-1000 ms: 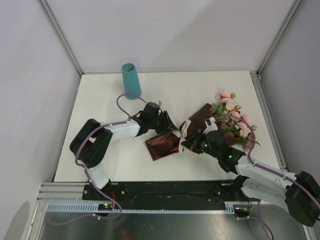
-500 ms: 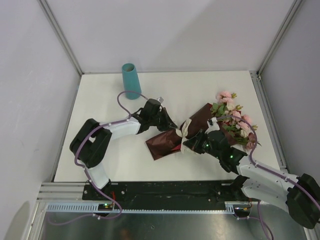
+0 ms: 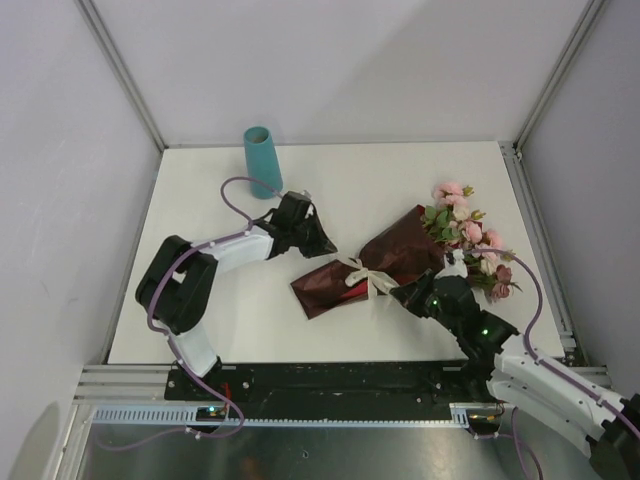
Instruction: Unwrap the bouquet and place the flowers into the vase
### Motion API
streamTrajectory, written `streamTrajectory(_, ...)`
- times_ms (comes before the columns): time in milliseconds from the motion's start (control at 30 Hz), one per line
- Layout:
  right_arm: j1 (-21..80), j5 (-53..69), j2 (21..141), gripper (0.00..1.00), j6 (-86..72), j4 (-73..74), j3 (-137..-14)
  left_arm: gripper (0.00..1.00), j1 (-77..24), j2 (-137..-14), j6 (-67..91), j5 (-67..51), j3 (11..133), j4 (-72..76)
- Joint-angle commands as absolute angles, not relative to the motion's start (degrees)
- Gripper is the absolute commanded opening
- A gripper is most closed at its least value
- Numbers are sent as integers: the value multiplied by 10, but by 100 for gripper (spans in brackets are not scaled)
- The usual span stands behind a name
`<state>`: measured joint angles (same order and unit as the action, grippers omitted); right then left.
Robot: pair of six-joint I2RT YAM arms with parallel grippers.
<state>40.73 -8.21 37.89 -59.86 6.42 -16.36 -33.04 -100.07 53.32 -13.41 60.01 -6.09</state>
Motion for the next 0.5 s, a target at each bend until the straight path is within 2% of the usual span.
streamTrajectory(0,398,-137,327,0,-621,129,-158,0,-301,-966,500,-89,600,-84)
streamTrajectory(467,378,-246,197,0,-665,269,-160,0,-255,-939,454,-52,592,-142)
